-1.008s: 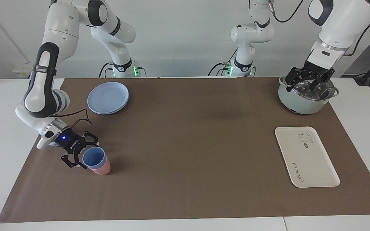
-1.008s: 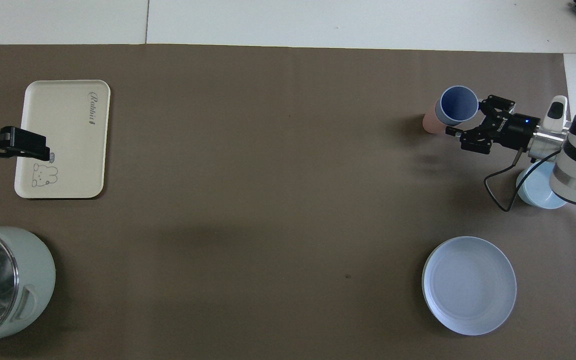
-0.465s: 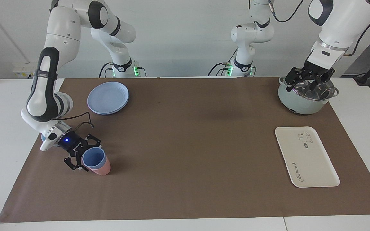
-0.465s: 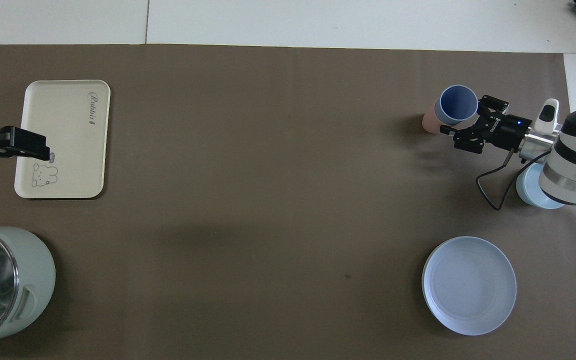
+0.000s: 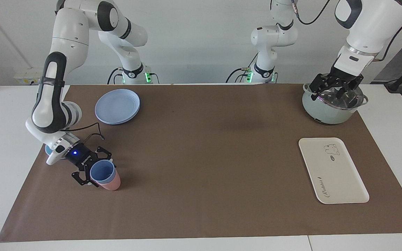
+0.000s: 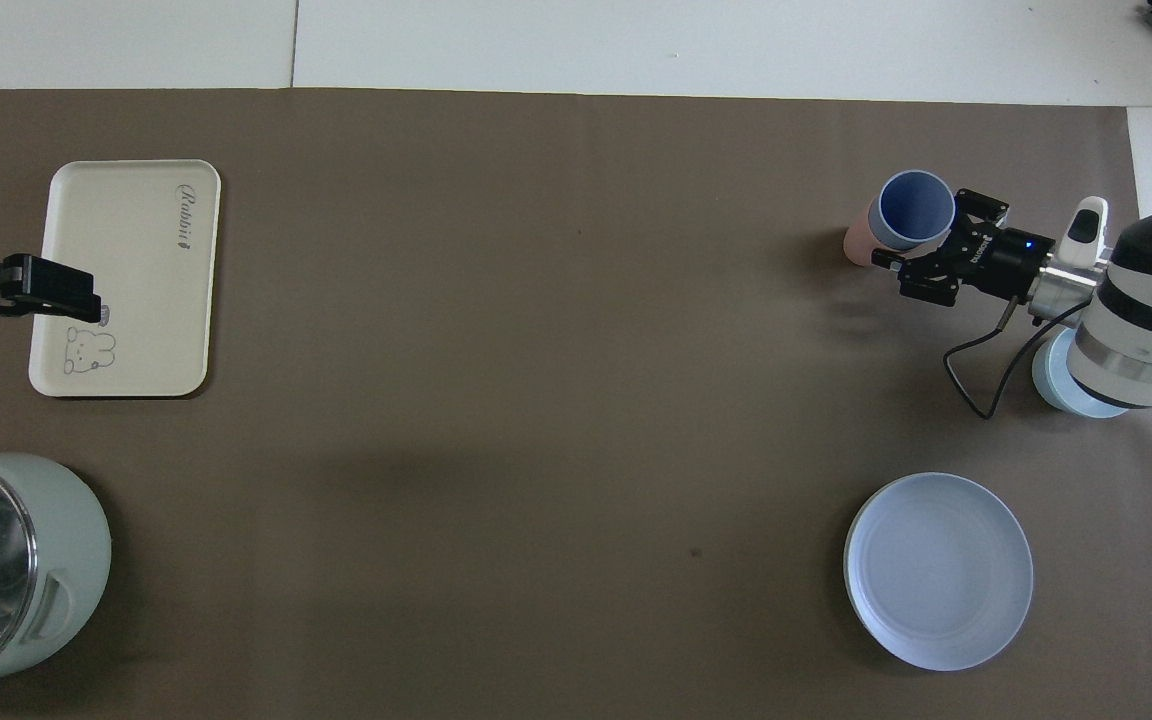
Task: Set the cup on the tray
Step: 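Close the right gripper on the rim of the pink cup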
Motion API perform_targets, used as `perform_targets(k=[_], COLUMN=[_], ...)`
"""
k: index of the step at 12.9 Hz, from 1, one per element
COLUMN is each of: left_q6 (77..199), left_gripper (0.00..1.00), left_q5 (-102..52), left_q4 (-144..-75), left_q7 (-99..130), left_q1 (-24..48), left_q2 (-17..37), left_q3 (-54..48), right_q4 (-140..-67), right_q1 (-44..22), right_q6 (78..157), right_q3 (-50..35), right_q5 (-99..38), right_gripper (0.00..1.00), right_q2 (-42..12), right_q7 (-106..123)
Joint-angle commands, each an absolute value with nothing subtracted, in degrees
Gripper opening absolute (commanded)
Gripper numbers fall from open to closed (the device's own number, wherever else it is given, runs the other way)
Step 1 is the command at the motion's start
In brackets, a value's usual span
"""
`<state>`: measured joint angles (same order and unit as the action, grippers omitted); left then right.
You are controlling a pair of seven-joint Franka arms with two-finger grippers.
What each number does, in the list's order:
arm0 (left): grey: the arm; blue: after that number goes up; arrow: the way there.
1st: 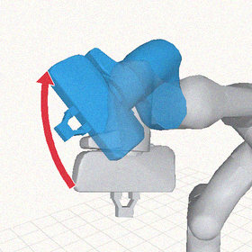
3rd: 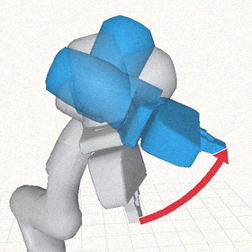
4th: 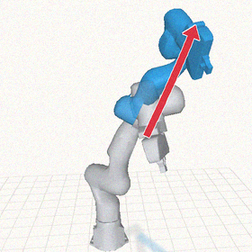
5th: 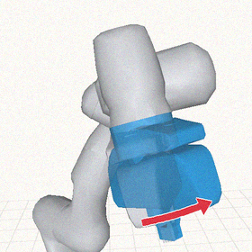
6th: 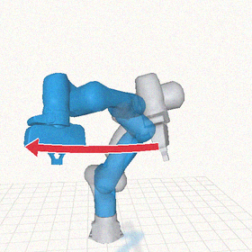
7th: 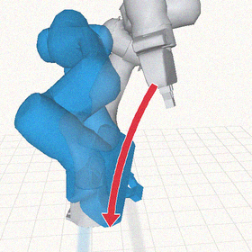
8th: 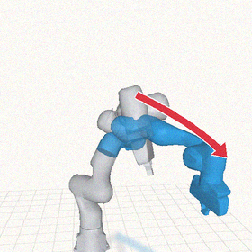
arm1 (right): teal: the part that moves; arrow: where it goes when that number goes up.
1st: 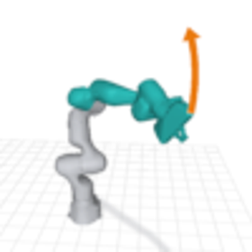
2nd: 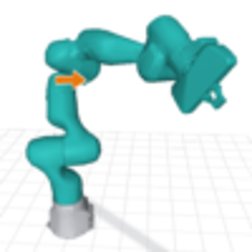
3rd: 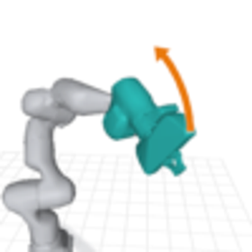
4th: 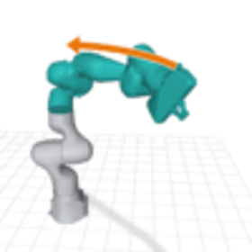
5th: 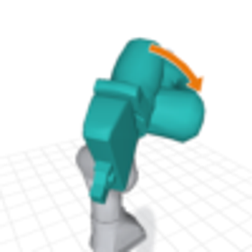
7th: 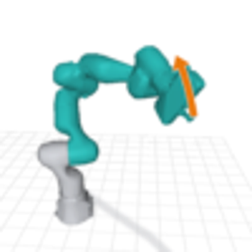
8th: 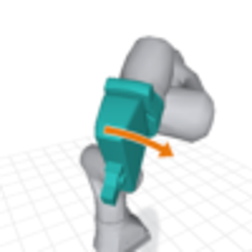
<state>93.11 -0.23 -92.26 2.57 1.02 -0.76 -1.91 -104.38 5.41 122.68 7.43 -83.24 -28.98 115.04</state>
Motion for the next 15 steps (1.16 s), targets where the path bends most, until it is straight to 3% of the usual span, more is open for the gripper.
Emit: perform_targets(k=[1, 2, 4, 7, 8, 9, 10, 12, 15], left_q6=[96.1, 96.4, 96.8, 98.2, 99.5, 100.6, 100.9, 103.0, 103.4], left_gripper=[1.0, 1.0, 1.0, 1.0, 1.0, 1.0, 1.0, 1.0, 1.0], left_q5=[-0.4, -0.4, -0.5, -0.8, -0.8, -0.9, -1.4, -11.8, -13.0], left_q4=[-97.2, -97.2, -97.3, -98.9, -100.5, -101.8, -101.5, -100.5, -97.1], left_q7=[2.6, 2.4, 2.2, 2.1, 2.1, 2.1, 2.2, 3.1, 9.2], left_q1=[0.9, 0.9, 0.8, 0.8, 0.8, 0.8, 0.9, 0.9, 3.0], left_q2=[-3.9, -3.9, -3.9, -4.3, -5.1, -5.4, -5.2, -4.0, -0.9], left_q3=[-1.8, -1.8, -1.8, -1.8, -1.8, -1.8, -2.0, -1.7, -2.1], right_q4=[-104.3, -104.3, -104.2, -104.0, -104.0, -103.9, -103.9, -103.4, -102.6], right_q1=[5.1, 5.0, 4.9, 3.8, 3.7, 3.7, 3.8, 3.7, 2.4], right_q6=[124.0, 124.1, 124.3, 124.3, 125.0, 125.1, 124.6, 124.1, 125.5], right_q3=[7.5, 7.5, 7.5, 7.5, 7.4, 7.4, 7.4, 7.4, 7.5], right_q5=[-85.3, -85.3, -85.4, -87.3, -87.4, -87.4, -87.4, -86.9, -85.1], right_gripper=[1.0, 0.99, 0.82, 0.72, 0.61, 0.12, 0.0, 0.0, 0.0], right_q2=[-29.4, -29.4, -29.4, -29.4, -29.4, -29.4, -29.4, -29.3, -28.3], right_q7=[117.1, 117.1, 117.0, 117.0, 117.0, 116.8, 116.3, 113.2, 109.6])
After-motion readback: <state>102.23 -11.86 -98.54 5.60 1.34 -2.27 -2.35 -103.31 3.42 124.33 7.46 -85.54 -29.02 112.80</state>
